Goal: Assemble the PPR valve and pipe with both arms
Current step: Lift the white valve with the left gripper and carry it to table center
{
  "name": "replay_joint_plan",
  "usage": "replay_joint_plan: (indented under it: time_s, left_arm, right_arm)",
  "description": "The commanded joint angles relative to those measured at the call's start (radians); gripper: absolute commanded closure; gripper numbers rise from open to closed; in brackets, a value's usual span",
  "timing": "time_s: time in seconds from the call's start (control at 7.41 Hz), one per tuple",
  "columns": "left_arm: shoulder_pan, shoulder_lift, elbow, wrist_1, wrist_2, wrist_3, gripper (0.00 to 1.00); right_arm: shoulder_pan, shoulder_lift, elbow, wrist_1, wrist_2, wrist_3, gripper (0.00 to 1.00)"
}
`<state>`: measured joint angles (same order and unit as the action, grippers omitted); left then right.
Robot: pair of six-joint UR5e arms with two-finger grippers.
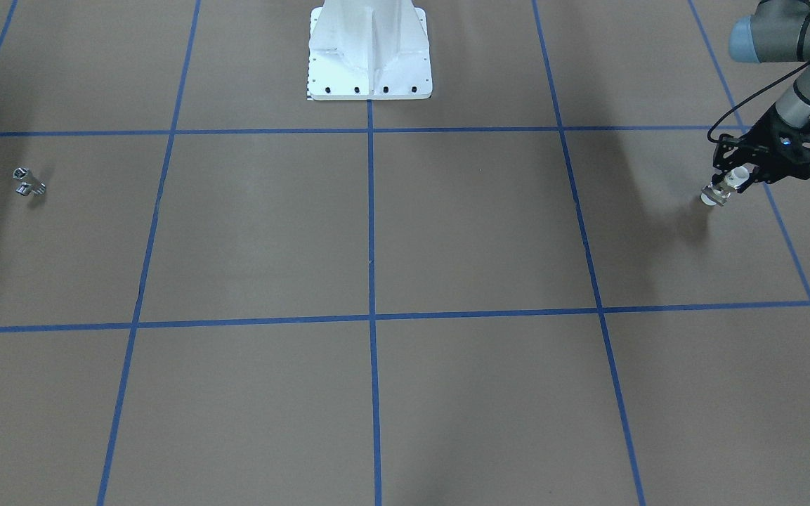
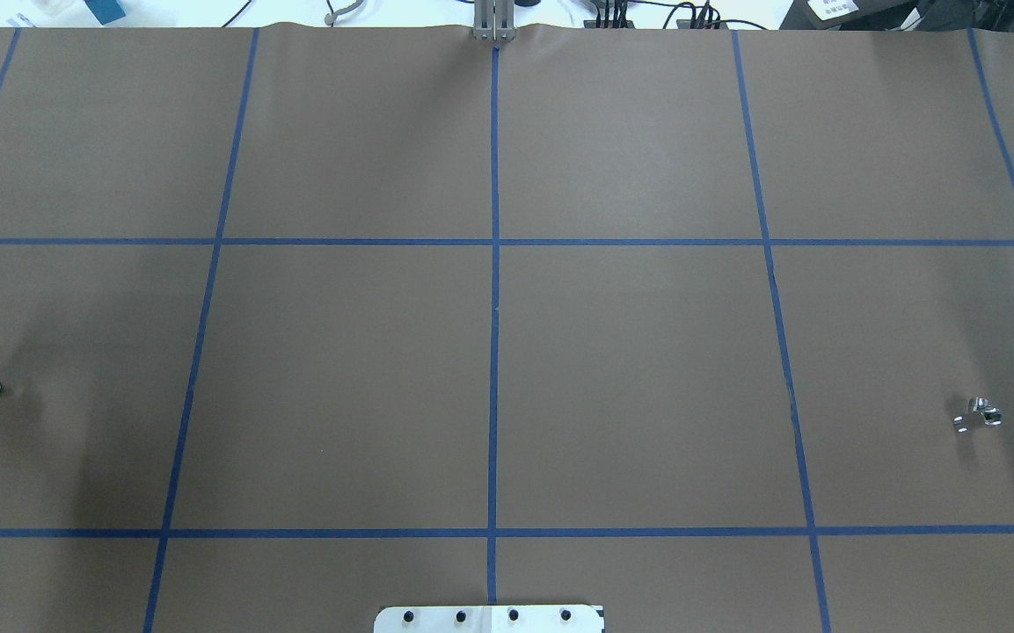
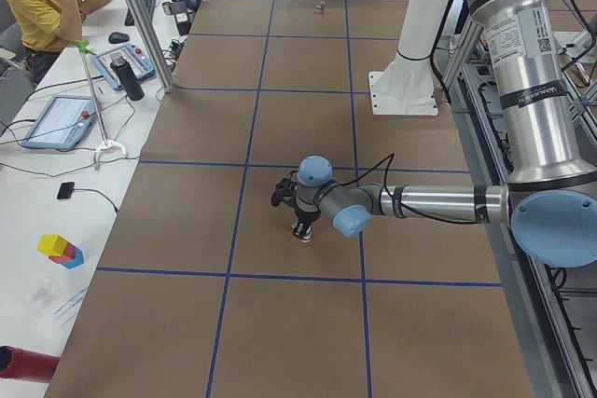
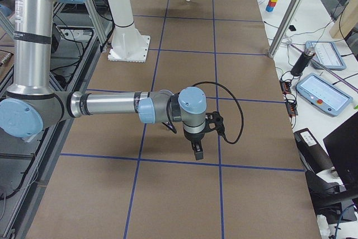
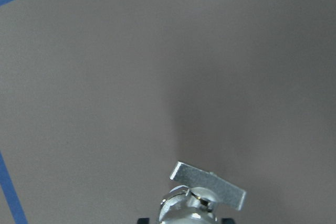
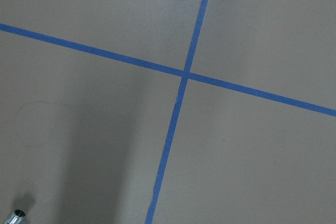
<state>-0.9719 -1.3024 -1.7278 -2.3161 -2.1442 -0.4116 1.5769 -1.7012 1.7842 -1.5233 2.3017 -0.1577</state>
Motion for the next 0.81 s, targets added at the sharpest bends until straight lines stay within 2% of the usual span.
replay_joint_plan:
  time_s: [0.0,0.4,0.68]
  left_arm:
    - [0.001,-0.088,0.005,0.035,-0.006,-0.016,1.0]
    - [0.01,-0.352,0.005,0.274,0.0,-0.106,1.0]
    - [0.079,-0.522,0.005,0.421,0.01,-0.201,1.0]
  right_arm:
    - [0.0,0.0,0.001,0.0,0.008,0.001,0.0]
    - [0.0,0.0,0.003,0.0,0.01,0.003,0.0]
    - [0.0,0.0,0.001,0.0,0.01,0.001,0.0]
